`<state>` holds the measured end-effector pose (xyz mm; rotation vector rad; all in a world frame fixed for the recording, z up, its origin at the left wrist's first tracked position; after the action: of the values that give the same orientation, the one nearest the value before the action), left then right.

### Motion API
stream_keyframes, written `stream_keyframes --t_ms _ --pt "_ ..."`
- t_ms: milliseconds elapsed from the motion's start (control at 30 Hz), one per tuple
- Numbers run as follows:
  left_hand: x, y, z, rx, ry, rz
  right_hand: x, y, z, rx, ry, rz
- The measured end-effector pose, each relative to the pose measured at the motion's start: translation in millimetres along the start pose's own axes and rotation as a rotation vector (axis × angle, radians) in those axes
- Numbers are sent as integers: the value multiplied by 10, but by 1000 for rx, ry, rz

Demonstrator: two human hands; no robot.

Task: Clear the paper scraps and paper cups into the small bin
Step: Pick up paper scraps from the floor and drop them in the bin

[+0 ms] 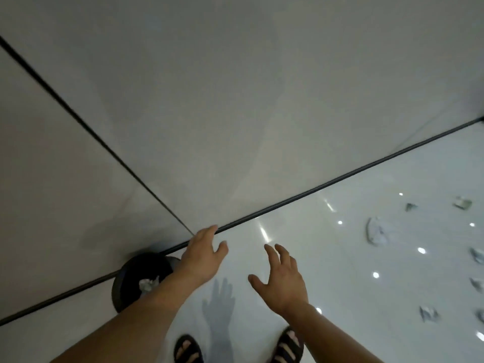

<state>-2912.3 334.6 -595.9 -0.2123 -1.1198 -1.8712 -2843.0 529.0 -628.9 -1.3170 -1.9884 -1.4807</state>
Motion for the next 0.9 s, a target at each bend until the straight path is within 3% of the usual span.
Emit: stream_keyframes --t_ms 200,367,667,900 --pt "-339 411 1743 -255 -202 -141 1235 1009 680 -190 -58 190" --pt "-716 1021 2607 -443 -348 -261 1671 2001 998 -362 -171 360" --pt "-1494 2321 3258 -712 -649 -458 1382 3786 1414 -648 -409 589" --pt "-2559 3060 3779 -837 -778 -540 1001 4905 2323 -815 -521 651"
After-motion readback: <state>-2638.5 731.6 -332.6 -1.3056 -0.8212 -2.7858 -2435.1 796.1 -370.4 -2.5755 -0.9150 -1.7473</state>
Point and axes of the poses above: each hand's wrist, its own y-axis away from the middle knuckle, its own x-axis out of the back of the hand, z = x × y, the point moved 4 cm from there along -y, towards the middle knuckle, and after that the axes turned 11 degrees about -z, right-handed, at the moved point
